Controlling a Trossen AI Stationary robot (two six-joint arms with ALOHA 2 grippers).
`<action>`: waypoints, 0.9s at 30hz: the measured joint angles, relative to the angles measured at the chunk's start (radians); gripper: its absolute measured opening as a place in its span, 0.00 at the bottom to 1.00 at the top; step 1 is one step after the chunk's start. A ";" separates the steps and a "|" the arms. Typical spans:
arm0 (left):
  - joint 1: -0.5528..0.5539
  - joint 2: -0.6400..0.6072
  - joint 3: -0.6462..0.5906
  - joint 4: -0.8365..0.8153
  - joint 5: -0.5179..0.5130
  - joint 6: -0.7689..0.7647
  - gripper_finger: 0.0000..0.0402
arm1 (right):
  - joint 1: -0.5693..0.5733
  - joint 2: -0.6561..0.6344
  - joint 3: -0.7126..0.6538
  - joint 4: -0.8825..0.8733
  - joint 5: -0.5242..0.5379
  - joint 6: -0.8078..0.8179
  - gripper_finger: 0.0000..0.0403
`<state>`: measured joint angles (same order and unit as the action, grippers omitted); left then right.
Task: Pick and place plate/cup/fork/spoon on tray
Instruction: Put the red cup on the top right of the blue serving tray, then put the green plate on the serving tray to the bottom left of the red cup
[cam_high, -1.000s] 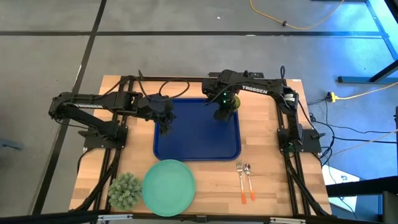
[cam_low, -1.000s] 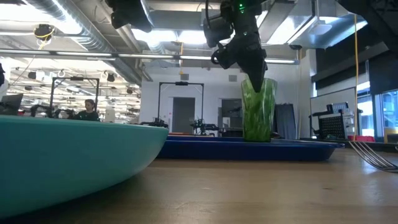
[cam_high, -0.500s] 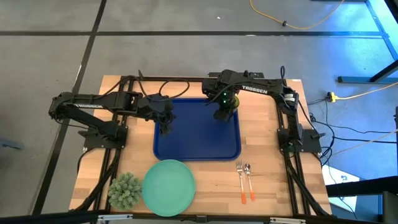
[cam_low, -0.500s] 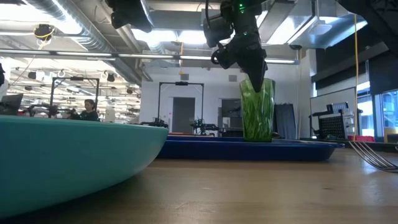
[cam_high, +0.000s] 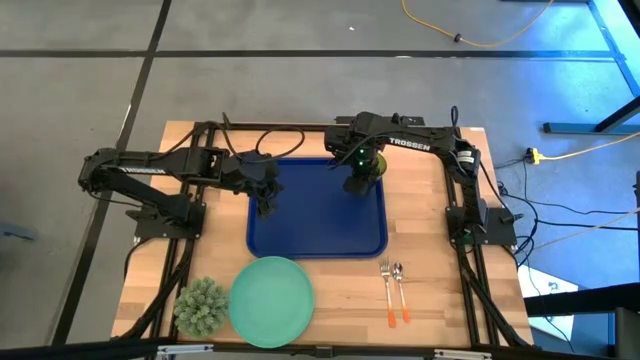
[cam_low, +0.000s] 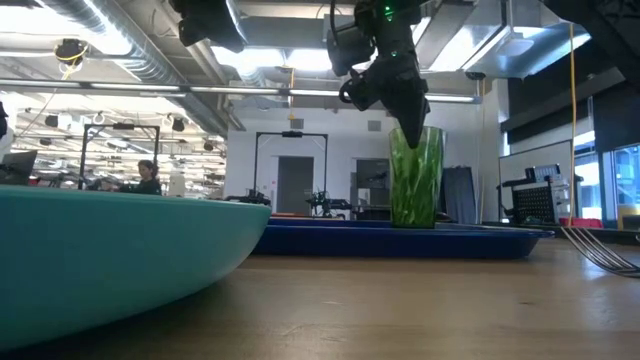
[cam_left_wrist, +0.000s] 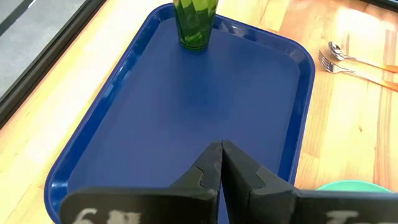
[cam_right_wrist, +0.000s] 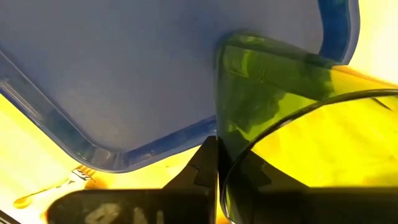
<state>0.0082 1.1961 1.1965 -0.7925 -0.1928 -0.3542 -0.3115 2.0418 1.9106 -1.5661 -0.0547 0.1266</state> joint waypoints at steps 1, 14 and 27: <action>0.000 0.000 0.000 0.000 0.000 0.000 0.00 | 0.000 0.000 0.000 0.001 0.000 -0.001 0.07; 0.000 0.000 0.000 0.000 0.000 0.000 0.00 | 0.000 -0.001 0.000 0.004 0.035 -0.034 0.18; 0.000 0.000 0.000 0.000 0.000 -0.002 0.00 | 0.000 -0.001 0.106 -0.004 0.037 -0.027 0.18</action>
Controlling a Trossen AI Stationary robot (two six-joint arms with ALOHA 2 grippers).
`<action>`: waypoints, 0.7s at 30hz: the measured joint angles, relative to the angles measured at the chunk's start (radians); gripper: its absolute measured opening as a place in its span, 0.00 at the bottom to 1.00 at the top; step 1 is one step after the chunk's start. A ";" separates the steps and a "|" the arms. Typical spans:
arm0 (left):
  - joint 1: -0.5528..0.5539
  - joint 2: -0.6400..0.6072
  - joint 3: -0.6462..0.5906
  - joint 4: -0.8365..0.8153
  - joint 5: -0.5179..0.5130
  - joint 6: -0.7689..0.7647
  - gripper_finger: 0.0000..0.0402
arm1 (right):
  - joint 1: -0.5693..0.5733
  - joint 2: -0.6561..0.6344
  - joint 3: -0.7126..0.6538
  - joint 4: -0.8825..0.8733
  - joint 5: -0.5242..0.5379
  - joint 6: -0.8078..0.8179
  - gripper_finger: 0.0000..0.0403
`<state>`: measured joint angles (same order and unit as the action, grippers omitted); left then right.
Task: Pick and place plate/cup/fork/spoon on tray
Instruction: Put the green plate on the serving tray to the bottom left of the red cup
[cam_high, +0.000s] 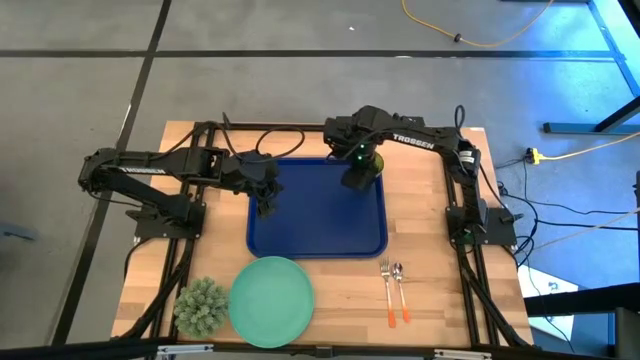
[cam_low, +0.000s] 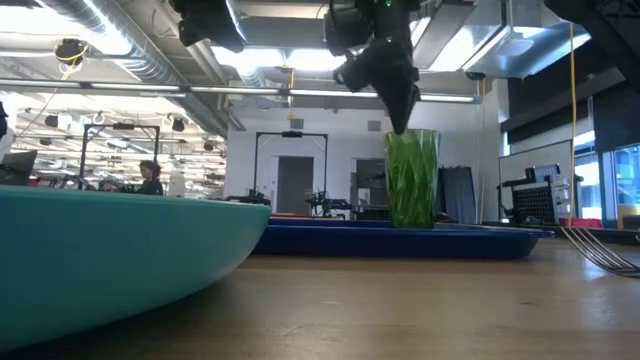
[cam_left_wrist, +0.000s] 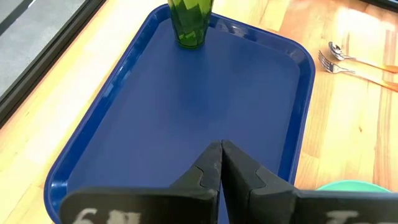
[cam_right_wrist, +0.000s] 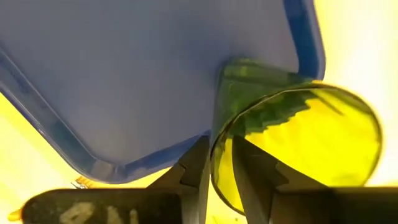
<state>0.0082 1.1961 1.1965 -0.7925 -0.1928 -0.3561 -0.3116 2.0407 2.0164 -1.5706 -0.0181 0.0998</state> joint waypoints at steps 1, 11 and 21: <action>0.000 0.000 0.000 0.000 0.000 0.000 0.00 | 0.000 0.000 0.014 0.000 0.000 0.000 0.18; -0.001 0.000 0.000 -0.002 0.048 -0.040 0.00 | 0.008 -0.003 0.174 0.000 0.000 0.000 0.18; 0.000 0.000 0.000 -0.048 0.200 -0.165 0.10 | 0.050 -0.093 0.313 0.007 -0.009 -0.053 0.18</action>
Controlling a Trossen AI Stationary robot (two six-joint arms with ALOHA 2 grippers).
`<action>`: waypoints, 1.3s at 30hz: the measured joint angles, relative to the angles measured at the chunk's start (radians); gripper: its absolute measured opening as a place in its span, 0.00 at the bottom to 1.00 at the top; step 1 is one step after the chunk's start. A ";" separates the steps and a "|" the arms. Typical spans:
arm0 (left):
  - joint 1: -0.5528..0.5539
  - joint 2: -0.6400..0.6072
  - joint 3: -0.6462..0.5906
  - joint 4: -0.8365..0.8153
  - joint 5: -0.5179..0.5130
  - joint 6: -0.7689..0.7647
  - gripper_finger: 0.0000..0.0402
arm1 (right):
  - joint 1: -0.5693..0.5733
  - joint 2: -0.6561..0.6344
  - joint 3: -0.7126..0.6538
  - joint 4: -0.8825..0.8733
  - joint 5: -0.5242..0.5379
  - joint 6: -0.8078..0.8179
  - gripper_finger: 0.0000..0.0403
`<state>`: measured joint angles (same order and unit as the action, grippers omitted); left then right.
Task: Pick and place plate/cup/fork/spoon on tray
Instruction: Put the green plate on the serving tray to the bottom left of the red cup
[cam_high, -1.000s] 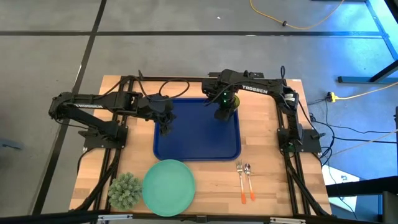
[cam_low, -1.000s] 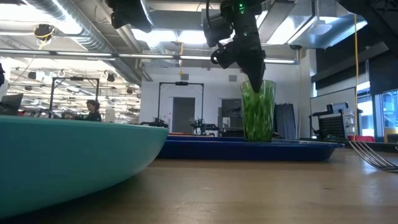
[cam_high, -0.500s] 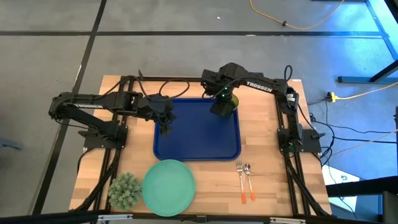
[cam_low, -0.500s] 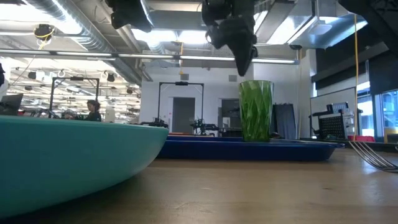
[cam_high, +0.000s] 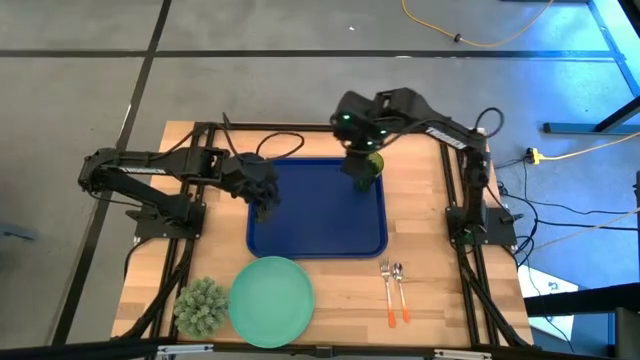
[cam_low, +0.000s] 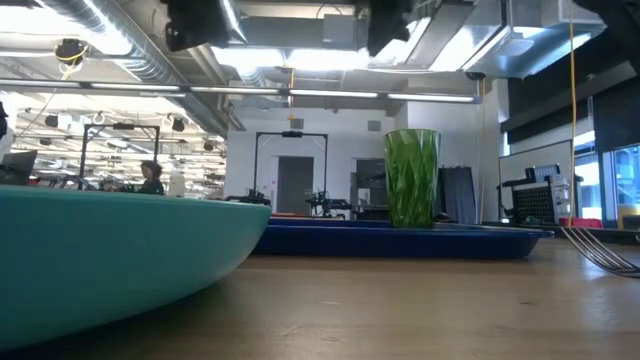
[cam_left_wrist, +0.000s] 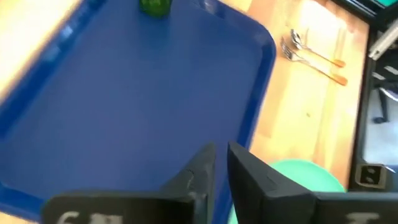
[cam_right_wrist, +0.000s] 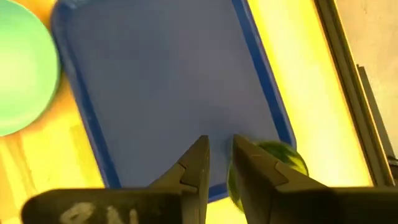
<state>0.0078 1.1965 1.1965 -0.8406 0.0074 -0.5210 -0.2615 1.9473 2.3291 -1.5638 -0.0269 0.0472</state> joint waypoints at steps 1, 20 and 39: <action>0.000 0.000 0.000 -0.019 0.018 -0.016 0.12 | 0.001 -0.018 0.000 -0.008 0.000 0.002 0.18; -0.230 0.172 -0.005 -0.099 0.061 0.269 0.15 | 0.095 -0.215 0.000 -0.008 -0.269 -0.262 0.18; -0.333 0.474 -0.005 0.034 0.036 0.393 0.12 | 0.129 -0.214 -0.011 -0.007 -0.272 -0.288 0.18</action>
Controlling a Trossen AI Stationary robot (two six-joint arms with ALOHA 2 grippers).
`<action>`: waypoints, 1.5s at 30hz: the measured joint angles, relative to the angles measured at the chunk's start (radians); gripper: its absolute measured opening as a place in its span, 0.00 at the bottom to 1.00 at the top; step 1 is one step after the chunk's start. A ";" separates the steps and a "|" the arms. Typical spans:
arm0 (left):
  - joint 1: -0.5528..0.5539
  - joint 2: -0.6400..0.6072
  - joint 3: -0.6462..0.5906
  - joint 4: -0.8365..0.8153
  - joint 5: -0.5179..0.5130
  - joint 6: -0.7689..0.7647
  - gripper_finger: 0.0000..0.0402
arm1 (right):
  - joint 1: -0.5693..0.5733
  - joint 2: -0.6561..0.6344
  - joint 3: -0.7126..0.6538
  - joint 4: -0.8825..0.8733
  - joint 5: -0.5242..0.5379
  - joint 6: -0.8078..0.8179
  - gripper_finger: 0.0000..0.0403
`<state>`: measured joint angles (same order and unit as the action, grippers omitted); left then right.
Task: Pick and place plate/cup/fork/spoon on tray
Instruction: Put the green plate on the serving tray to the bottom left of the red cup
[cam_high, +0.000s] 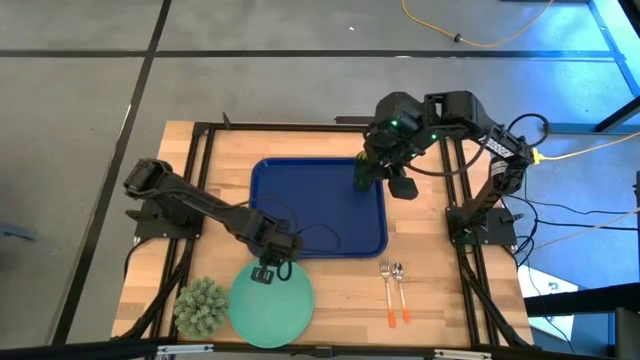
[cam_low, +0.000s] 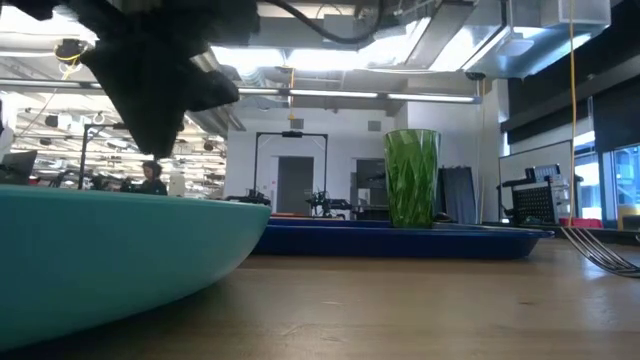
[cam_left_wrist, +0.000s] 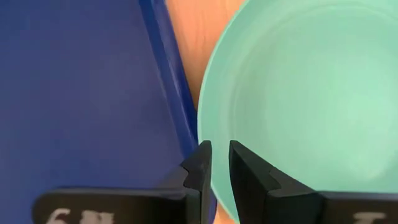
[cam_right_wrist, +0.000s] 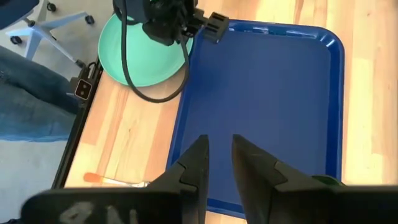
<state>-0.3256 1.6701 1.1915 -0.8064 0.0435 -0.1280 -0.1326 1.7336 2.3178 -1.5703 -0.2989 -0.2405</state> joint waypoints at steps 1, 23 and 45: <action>0.000 0.004 0.000 0.008 0.000 0.001 0.12 | 0.000 0.000 0.000 0.000 0.000 0.000 0.18; 0.000 0.035 -0.060 0.106 -0.031 0.034 0.12 | 0.000 0.000 0.000 -0.001 -0.002 0.003 0.18; -0.004 0.077 -0.061 0.109 -0.058 0.061 0.12 | 0.000 0.000 0.000 -0.001 -0.001 0.002 0.18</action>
<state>-0.3294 1.7470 1.1308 -0.6974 -0.0148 -0.0669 -0.1329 1.7336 2.3177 -1.5711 -0.2997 -0.2386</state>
